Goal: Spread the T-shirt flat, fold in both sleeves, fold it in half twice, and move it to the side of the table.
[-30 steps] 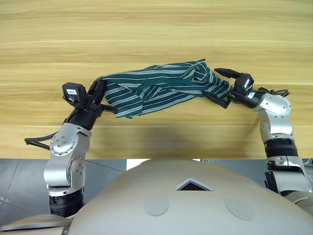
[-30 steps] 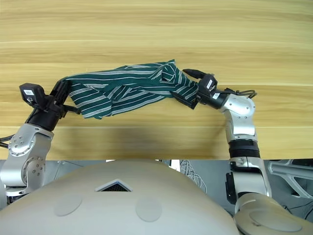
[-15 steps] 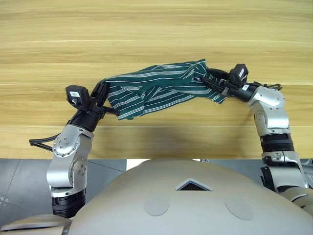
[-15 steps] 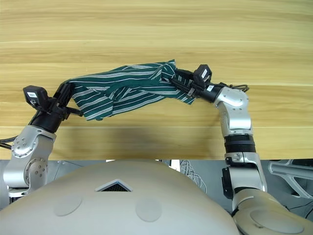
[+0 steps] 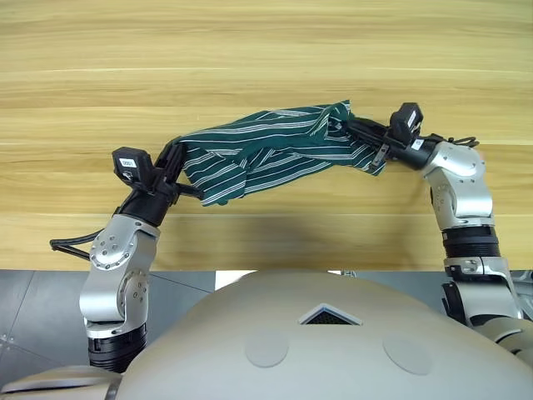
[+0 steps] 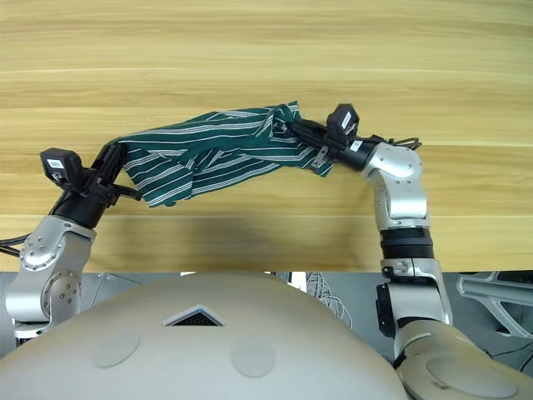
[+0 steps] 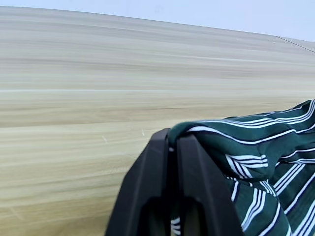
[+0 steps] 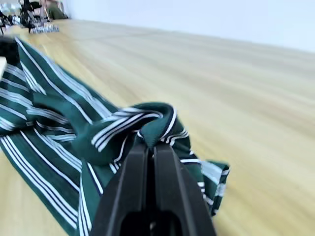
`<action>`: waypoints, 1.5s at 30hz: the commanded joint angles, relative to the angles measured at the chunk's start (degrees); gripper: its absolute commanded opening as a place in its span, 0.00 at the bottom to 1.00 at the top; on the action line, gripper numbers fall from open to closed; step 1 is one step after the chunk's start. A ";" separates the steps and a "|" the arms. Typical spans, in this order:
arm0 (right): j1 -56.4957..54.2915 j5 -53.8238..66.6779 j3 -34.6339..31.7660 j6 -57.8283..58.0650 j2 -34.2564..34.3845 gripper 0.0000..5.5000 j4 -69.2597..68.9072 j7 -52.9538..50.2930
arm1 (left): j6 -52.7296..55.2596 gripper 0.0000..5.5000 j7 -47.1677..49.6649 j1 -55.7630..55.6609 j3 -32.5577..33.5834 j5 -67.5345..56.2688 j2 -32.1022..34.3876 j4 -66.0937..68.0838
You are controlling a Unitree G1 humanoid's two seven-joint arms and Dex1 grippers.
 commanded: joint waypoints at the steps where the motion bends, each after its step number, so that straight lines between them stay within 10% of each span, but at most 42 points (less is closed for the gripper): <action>1: -0.33 1.78 -3.24 -0.63 -2.03 0.01 -2.40 0.72 | -0.96 0.00 -0.42 -0.50 0.23 0.40 -0.06 0.48; 25: -8.09 -0.74 -11.53 -12.84 -10.09 0.01 -0.77 0.69 | -6.91 0.00 -7.76 -8.78 6.32 -4.85 2.23 0.91; 37: -15.44 2.88 -11.65 -12.30 -13.34 0.01 -16.75 1.28 | 0.97 0.00 -4.52 -39.19 4.58 -6.66 9.50 -0.14; 45: -32.88 -2.57 -8.85 -8.05 -12.33 0.01 -0.49 -4.33 | 3.82 0.00 -7.21 -53.94 3.81 -2.41 15.97 17.43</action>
